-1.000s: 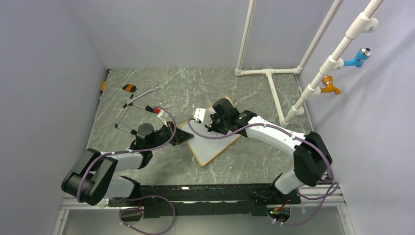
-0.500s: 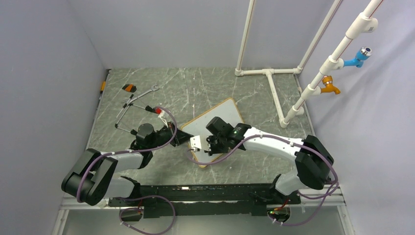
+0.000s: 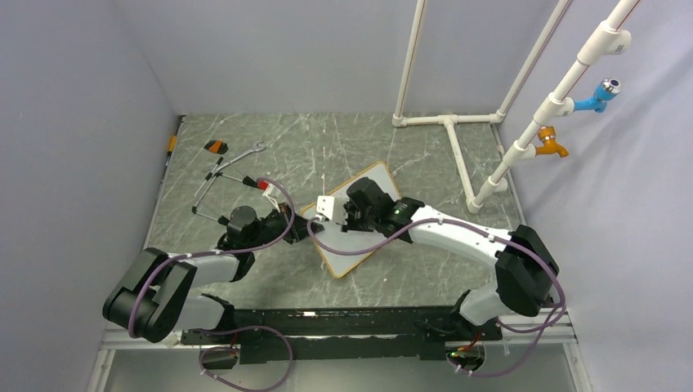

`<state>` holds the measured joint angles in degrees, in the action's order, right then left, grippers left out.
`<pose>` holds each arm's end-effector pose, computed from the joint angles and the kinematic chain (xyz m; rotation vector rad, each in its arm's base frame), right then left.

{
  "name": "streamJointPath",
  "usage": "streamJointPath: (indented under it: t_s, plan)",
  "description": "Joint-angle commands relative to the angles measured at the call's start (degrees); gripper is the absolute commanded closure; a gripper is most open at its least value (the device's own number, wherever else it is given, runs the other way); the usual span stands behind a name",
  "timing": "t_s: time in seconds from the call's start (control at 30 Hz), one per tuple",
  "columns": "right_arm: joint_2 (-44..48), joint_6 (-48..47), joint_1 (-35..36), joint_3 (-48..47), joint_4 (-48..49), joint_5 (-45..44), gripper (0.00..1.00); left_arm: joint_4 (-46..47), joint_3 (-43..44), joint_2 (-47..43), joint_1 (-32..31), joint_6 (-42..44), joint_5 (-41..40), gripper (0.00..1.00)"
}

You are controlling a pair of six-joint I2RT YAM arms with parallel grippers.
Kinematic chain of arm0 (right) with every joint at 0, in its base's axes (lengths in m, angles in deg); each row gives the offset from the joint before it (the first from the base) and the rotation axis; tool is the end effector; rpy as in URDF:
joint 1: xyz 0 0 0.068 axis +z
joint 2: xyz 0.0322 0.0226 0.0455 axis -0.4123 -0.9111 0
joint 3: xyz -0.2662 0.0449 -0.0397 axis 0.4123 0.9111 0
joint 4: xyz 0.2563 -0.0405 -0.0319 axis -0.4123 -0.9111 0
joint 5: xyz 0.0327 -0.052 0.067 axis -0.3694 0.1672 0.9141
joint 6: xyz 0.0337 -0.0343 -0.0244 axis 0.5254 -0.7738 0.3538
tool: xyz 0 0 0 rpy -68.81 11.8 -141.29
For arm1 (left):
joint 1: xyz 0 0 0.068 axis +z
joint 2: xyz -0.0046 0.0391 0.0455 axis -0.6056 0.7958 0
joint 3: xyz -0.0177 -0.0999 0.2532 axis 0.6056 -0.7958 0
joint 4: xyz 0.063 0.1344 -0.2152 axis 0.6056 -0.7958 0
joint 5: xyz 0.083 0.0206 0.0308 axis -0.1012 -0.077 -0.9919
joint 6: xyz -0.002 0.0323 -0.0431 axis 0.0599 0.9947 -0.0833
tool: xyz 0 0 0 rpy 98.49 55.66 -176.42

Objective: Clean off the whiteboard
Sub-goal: Erase the whiteboard at the center of the board.

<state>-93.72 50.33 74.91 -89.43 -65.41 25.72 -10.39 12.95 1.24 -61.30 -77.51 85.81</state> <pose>0.2055 0.2464 0.2475 -1.6508 1.6977 0.0224 0.1972 -0.1112 0.1736 0.1374 1.8825 -1.4519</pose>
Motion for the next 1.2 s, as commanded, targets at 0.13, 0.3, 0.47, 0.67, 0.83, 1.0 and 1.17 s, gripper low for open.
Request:
streamJointPath:
  t_s: [0.13,0.3,0.47,0.67,0.83,1.0,1.17]
  plan:
    - [4.50,-11.02,4.73,9.35,-11.99,10.75,1.00,9.18,1.42,-2.99,-0.72,-0.76,4.11,1.00]
    - [3.35,-6.61,4.58,7.99,-6.60,5.45,1.00,9.06,1.42,-2.95,-0.74,-0.75,4.06,1.00]
    - [1.93,3.00,-0.55,0.53,1.44,-2.63,1.00,9.38,1.19,-2.84,-0.73,-1.09,4.22,1.00]
    - [0.51,6.82,-4.89,-1.49,2.78,-3.93,1.00,9.85,1.17,-2.76,-0.75,-1.19,4.34,1.00]
    - [1.58,-0.64,-2.85,2.55,-5.22,5.32,1.00,9.11,1.05,-3.26,-0.71,-0.74,4.14,1.00]
    - [4.15,-9.37,2.51,7.06,-13.23,11.35,1.00,8.77,1.13,-3.46,-0.74,-0.47,3.99,1.00]
    - [2.27,-6.76,2.61,7.42,-10.58,6.57,1.00,9.21,1.06,-3.09,-0.68,-0.66,4.01,1.00]
